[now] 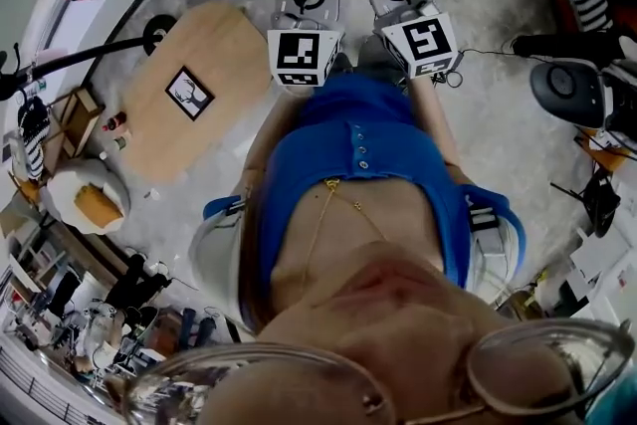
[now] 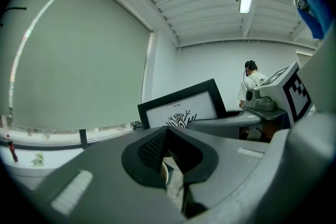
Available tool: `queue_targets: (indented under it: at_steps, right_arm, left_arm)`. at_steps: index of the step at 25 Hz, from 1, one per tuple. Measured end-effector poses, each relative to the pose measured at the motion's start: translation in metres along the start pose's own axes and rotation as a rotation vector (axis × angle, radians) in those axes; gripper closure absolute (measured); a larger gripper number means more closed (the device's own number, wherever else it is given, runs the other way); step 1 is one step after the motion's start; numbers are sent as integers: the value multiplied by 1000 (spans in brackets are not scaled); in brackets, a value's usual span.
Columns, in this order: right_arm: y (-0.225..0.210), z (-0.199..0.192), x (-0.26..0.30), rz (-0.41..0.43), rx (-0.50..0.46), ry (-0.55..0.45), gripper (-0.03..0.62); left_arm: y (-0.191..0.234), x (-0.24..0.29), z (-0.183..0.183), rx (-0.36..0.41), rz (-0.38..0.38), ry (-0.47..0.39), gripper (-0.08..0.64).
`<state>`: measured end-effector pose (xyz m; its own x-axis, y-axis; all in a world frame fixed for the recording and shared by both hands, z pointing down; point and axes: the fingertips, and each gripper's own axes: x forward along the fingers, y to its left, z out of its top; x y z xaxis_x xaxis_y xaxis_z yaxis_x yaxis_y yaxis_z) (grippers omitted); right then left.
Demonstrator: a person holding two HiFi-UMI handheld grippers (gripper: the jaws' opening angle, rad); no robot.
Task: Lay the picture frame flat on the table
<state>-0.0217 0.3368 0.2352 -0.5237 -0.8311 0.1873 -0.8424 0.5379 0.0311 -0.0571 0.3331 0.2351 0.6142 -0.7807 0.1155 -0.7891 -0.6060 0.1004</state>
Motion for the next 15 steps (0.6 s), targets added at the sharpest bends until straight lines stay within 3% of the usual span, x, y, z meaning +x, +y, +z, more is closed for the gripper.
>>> queue_targets:
  at_steps: [7,15]
  right_arm:
    - [-31,0,36,47,37,-10,583]
    - [-99,11,98,143,38,-20,583]
  left_arm:
    - [23,41,-1,-25,41,10,560]
    - [55,126,19,-2,123,1,560]
